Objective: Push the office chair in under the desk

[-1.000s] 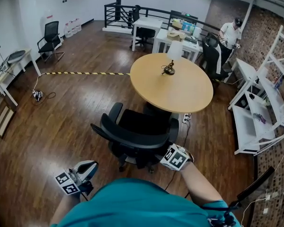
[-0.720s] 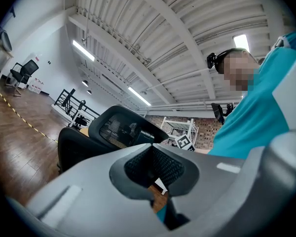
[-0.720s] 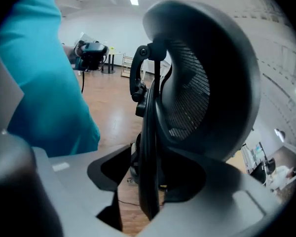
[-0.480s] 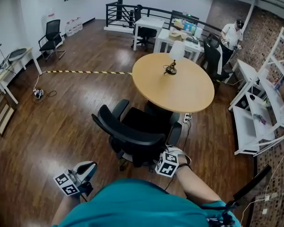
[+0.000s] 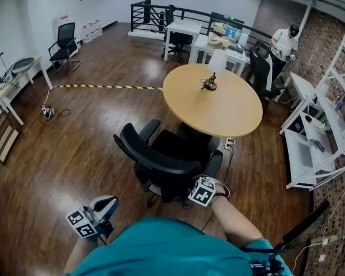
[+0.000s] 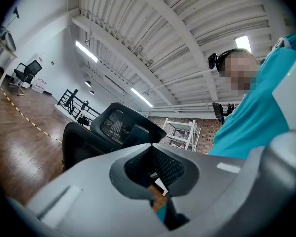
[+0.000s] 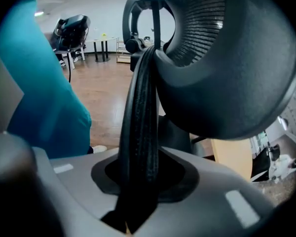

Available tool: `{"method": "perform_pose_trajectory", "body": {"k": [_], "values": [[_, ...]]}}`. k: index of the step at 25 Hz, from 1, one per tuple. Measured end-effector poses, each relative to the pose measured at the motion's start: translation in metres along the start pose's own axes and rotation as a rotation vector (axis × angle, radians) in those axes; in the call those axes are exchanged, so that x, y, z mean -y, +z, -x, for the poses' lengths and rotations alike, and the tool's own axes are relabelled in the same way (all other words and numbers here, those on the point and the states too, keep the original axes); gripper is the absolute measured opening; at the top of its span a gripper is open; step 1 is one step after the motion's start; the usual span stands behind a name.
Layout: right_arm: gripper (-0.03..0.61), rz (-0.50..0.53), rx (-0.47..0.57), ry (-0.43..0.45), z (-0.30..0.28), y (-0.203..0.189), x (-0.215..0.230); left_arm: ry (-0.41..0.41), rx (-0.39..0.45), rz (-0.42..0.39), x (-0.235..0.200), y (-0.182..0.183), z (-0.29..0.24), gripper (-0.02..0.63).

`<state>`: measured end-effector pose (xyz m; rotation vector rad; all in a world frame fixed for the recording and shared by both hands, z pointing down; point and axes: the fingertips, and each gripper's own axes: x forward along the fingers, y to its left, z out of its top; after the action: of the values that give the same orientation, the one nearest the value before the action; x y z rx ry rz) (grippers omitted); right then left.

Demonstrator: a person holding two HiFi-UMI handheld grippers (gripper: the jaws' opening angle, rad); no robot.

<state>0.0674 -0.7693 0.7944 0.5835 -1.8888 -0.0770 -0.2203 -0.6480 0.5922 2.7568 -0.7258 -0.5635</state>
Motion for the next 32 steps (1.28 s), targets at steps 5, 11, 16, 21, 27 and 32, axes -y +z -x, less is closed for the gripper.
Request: {"method": "perform_pose_trajectory", "body": {"k": [5, 11, 16, 21, 27, 32], "values": [[0.135, -0.057, -0.023, 0.053, -0.001, -0.023, 0.013, 0.014, -0.001, 0.003, -0.005, 0.001, 0.002, 0.029], [0.143, -0.041, -0.015, 0.035, 0.006, -0.025, 0.036, 0.009, -0.009, -0.002, 0.001, -0.001, -0.011, 0.028], [0.152, -0.019, 0.009, -0.064, 0.021, -0.011, 0.068, 0.023, -0.007, -0.006, 0.005, 0.003, -0.016, 0.028], [0.161, -0.07, -0.001, 0.013, 0.003, -0.025, 0.069, 0.041, -0.006, -0.016, 0.007, 0.005, -0.014, 0.028], [0.169, -0.036, 0.039, -0.075, 0.019, -0.031, 0.114, 0.072, -0.002, -0.025, 0.016, 0.006, -0.023, 0.028], [0.173, -0.098, 0.045, 0.051, -0.004, -0.053, 0.118, 0.099, -0.002, -0.035, 0.019, 0.002, -0.022, 0.028]]}}
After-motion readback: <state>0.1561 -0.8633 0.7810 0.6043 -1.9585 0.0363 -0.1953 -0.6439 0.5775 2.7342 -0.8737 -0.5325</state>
